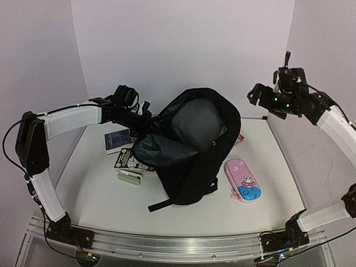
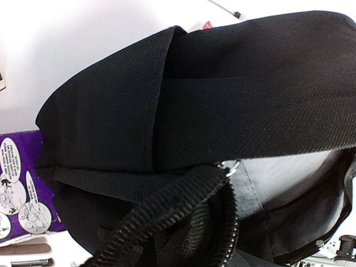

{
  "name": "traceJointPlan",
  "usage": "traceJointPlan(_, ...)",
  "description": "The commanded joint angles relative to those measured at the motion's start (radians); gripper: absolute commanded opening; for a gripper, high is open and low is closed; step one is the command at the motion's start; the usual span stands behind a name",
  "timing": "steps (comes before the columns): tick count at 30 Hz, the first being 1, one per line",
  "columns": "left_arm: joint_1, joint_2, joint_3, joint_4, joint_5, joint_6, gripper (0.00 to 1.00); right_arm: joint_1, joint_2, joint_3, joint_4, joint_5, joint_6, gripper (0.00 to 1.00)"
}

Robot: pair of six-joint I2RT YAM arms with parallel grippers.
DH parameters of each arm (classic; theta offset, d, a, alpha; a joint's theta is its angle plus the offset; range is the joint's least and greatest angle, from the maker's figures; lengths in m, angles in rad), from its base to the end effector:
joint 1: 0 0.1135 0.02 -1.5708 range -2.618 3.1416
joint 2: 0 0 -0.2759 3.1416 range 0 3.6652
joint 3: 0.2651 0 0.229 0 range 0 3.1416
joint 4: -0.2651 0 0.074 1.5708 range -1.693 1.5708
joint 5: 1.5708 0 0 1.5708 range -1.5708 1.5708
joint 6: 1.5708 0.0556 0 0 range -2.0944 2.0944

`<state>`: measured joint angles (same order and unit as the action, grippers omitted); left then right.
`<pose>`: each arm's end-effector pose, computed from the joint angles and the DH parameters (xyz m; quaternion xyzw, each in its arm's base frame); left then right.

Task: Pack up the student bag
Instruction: Pick up the stationery from the center of the board.

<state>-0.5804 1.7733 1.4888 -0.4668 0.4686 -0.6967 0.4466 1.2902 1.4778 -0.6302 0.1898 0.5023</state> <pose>0.3164 -0.2375 0.2949 0.0405 0.8960 -0.4019 0.1842 0.2442 0.1053 0.4237 0.0741 0.8395 0.1719 0.5100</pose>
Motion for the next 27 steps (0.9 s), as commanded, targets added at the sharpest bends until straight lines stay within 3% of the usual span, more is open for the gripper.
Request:
traceJointPlan(1,0.01,-0.063,-0.028,0.05,-0.006,0.03,0.0,-0.178,-0.01,-0.188,-0.034,-0.159,-0.002,0.98)
traceJointPlan(7,0.01,-0.098,-0.065,0.063,-0.001,0.037,0.0,-0.219,-0.045,-0.475,0.021,-0.243,0.049,0.98)
traceJointPlan(13,0.01,-0.121,-0.093,0.075,0.016,0.038,0.0,-0.218,-0.049,-0.66,0.083,-0.369,0.089,0.9)
traceJointPlan(27,0.01,-0.146,-0.123,0.092,0.043,0.046,0.0,-0.217,0.146,-0.75,0.208,-0.466,0.015,0.84)
